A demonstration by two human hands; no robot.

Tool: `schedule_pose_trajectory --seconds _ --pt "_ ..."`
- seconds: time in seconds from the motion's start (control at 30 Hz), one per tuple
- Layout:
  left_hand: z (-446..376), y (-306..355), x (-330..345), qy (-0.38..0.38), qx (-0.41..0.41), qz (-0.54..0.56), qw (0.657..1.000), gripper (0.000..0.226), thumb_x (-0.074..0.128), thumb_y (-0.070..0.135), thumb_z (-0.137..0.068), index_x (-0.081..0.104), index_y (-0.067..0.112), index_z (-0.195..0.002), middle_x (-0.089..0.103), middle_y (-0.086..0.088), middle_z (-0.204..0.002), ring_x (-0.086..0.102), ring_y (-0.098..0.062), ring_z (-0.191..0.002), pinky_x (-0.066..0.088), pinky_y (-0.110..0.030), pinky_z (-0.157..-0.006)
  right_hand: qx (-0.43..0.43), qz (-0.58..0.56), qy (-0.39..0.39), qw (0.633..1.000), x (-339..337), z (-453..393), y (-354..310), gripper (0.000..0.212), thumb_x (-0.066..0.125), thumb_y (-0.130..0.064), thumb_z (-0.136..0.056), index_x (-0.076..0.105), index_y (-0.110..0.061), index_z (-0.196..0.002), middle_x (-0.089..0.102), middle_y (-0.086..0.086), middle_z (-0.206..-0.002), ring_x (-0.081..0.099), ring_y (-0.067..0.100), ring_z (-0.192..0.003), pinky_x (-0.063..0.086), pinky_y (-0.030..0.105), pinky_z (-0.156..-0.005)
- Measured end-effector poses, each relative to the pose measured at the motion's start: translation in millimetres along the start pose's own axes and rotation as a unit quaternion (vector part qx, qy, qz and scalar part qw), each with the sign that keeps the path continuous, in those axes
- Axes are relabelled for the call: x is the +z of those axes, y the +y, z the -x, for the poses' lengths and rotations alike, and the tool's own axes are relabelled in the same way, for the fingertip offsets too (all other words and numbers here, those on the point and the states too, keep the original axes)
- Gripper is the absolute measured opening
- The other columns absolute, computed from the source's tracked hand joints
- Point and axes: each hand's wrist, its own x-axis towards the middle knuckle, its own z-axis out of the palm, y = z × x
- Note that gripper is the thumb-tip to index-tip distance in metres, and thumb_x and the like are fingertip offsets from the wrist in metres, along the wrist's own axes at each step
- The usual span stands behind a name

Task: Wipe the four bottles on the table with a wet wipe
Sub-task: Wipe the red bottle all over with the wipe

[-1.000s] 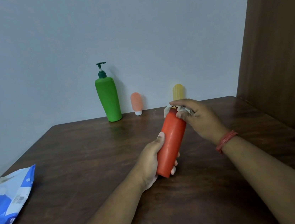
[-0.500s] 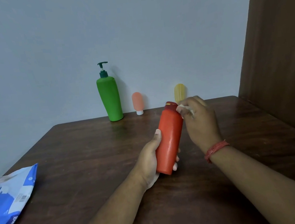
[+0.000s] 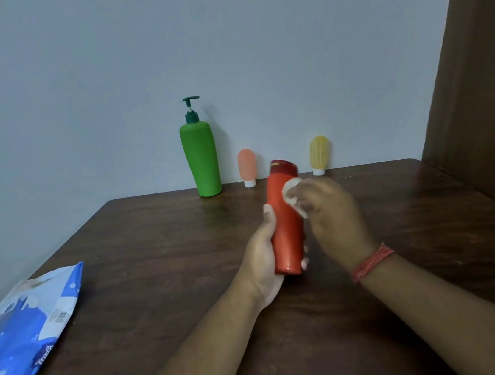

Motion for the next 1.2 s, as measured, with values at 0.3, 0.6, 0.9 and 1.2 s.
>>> schedule_pose_trajectory --seconds 0.3,0.6,0.9,1.2 --pt "5 6 8 -0.014 0.008 -0.087 0.996 0.095 0.026 0.088 -0.076 0.059 0.017 -0.129 0.065 -0.013 -0.101 0.062 -0.020 -0.080 0.050 -0.030 -0.058 -0.043 0.074 -0.063 0.994 0 -2 8 0.042 0.063 0.005 -0.084 0.067 -0.013 -0.122 0.065 0.007 -0.123 0.054 0.024 -0.114 0.042 0.030 -0.100" --pt "-10 11 -19 0.090 -0.030 0.140 0.986 0.099 0.021 0.090 -0.082 0.066 0.007 -0.113 0.069 -0.013 -0.087 0.070 -0.027 -0.084 0.054 -0.039 -0.083 -0.204 0.017 -0.226 0.953 11 11 -22 0.037 0.057 -0.003 -0.086 0.071 -0.018 -0.118 0.066 -0.003 -0.122 0.056 0.018 -0.110 0.049 0.027 -0.090" --pt "-8 18 -21 0.109 -0.023 0.194 0.975 0.084 0.031 0.079 -0.090 0.067 0.006 -0.115 0.075 -0.012 -0.095 0.073 -0.025 -0.085 0.057 -0.040 -0.081 -0.191 0.009 -0.177 0.965 9 11 -15 0.047 0.072 0.010 -0.073 0.070 -0.012 -0.115 0.069 0.002 -0.112 0.062 0.022 -0.099 0.052 0.030 -0.086" --pt "3 10 6 0.060 -0.013 0.032 0.998 0.060 0.029 0.066 -0.099 0.062 0.023 -0.127 0.075 -0.011 -0.114 0.073 -0.026 -0.101 0.058 -0.040 -0.086 -0.067 0.062 -0.060 0.994 -2 0 -9 0.034 0.049 -0.007 -0.083 0.071 -0.008 -0.109 0.069 0.008 -0.108 0.062 0.028 -0.098 0.055 0.040 -0.084"
